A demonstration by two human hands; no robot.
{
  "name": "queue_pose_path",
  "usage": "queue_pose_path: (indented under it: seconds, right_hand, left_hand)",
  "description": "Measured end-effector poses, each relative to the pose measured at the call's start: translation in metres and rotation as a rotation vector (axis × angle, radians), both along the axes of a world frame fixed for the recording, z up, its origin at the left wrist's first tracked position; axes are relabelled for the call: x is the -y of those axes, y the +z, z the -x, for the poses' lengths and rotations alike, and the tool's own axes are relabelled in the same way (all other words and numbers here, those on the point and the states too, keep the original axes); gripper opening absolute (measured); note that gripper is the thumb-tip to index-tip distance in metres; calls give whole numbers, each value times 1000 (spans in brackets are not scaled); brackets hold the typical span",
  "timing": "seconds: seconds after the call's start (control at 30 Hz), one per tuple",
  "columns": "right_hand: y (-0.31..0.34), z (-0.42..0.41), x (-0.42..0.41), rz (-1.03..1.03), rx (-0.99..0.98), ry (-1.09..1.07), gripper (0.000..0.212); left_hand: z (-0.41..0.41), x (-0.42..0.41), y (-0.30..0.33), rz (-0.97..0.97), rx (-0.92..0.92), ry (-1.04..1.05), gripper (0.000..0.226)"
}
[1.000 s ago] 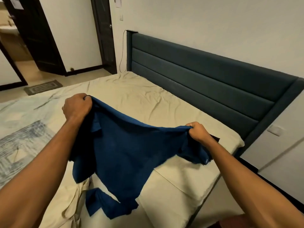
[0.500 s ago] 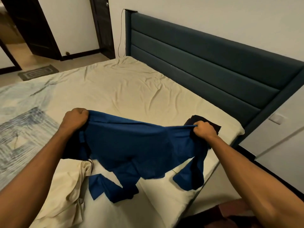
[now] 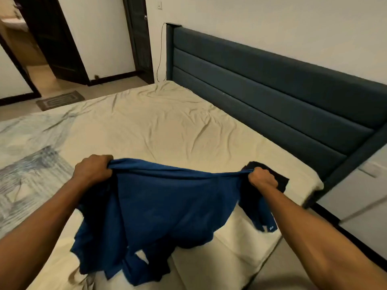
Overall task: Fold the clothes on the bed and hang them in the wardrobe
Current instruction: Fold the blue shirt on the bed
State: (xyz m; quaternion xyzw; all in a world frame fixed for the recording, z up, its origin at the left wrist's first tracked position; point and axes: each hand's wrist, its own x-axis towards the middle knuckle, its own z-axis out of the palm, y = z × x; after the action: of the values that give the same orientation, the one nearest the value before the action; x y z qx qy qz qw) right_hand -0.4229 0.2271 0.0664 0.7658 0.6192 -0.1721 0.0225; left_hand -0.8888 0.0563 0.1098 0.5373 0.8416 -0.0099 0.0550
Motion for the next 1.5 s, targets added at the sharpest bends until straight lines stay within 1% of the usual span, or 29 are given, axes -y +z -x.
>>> queue_pose_path:
  seconds: [0.07,0.1,0.2,0.23,0.27,0.33,0.37,0.43,0.5,0.53,0.6,0.7,0.77,0.87,0.9,0.93,0.97,1.0,1.03,1.1,1.17,1.2,1.23,1.27,1.3,1.33,1.4,1.43,1.5]
  right_hand:
    - [17,7,-35,1,-217,-89,40]
    - [33,13,-54,-5,-387,-151,37]
    - [98,32,-117,-68,-1083,-369,23]
    - [129,38,-135,-108,-1270,-404,21]
    - [162,42,-156,-170,-1435,-398,21]
    - [227,47,-183,-317,-1613,-294,23]
    - [255,46,-193,-417,-1636,-233,27]
    - [299,41,-208,-592,-1621,-151,35]
    - [324,34,-216,-684,-1635,-104,35]
    - [328,32,-216,-724,-1629,-79,35]
    - [321,28,-209,-793,-1533,-26,35]
    - [268,22,-194,-821,-1222,41,38]
    - [213,15,-180,-761,-1044,42,44]
    - [123,3,-146,-562,-736,82,41]
    - [95,-2,-133,-482,-676,73,38]
    - [67,-6,-117,-405,-662,40,37]
    - [47,-8,-101,-335,-690,-9,37]
    - [26,-8,-84,-275,-764,-80,41]
    - [11,-8,-65,-221,-864,-165,45]
    - [-6,-8,-34,-127,-1062,-340,47]
    - [-5,-9,-7,-113,-1250,-490,39]
    - [3,-8,7,-127,-1335,-572,33]
    - [14,-7,20,-132,-1423,-649,28]
    - [25,-8,34,-138,-1495,-703,26]
    - [41,-7,46,-153,-1557,-739,26]
    - [60,-6,56,-187,-1628,-750,28]
    - [101,1,69,-278,-1773,-721,30]
    - [121,7,68,-328,-1820,-719,32]
    - [136,13,53,-397,-1861,-689,38]
  left_hand:
    - [-1,-33,20,-127,34,68,15]
    - [-2,-56,36,-219,69,119,17]
    - [9,-130,98,-573,261,309,30]
    - [15,-152,123,-683,353,349,33]
    - [19,-173,155,-802,434,372,35]
    - [26,-204,216,-995,510,396,42]
    - [27,-214,245,-1069,515,379,45]
    - [23,-220,293,-1159,460,297,46]
    - [15,-214,326,-1217,378,201,48]
    - [13,-207,334,-1240,347,165,49]
    - [16,-189,329,-1222,321,140,48]
    - [25,-152,277,-1128,312,143,47]
    - [19,-119,224,-1019,286,174,44]
    - [7,-64,114,-728,311,158,42]
    - [6,-47,73,-598,329,169,35]
    - [4,-28,36,-463,347,192,26]
    - [4,-11,1,-336,370,227,27]
    - [3,6,-32,-235,378,238,33]
    - [0,23,-59,-174,395,217,36]
    - [-13,56,-86,-82,515,158,33]
    - [-27,83,-78,27,730,128,31]
    - [-34,92,-65,82,857,161,30]
    - [-43,101,-48,126,1009,212,18]
    - [-51,109,-32,159,1171,251,12]
    - [-48,115,-18,153,1281,269,34]
    - [-46,120,-6,127,1385,263,50]
    - [-38,120,19,-19,1545,258,75]
    - [-36,118,31,-98,1611,232,80]
    - [-30,106,46,-261,1690,184,69]
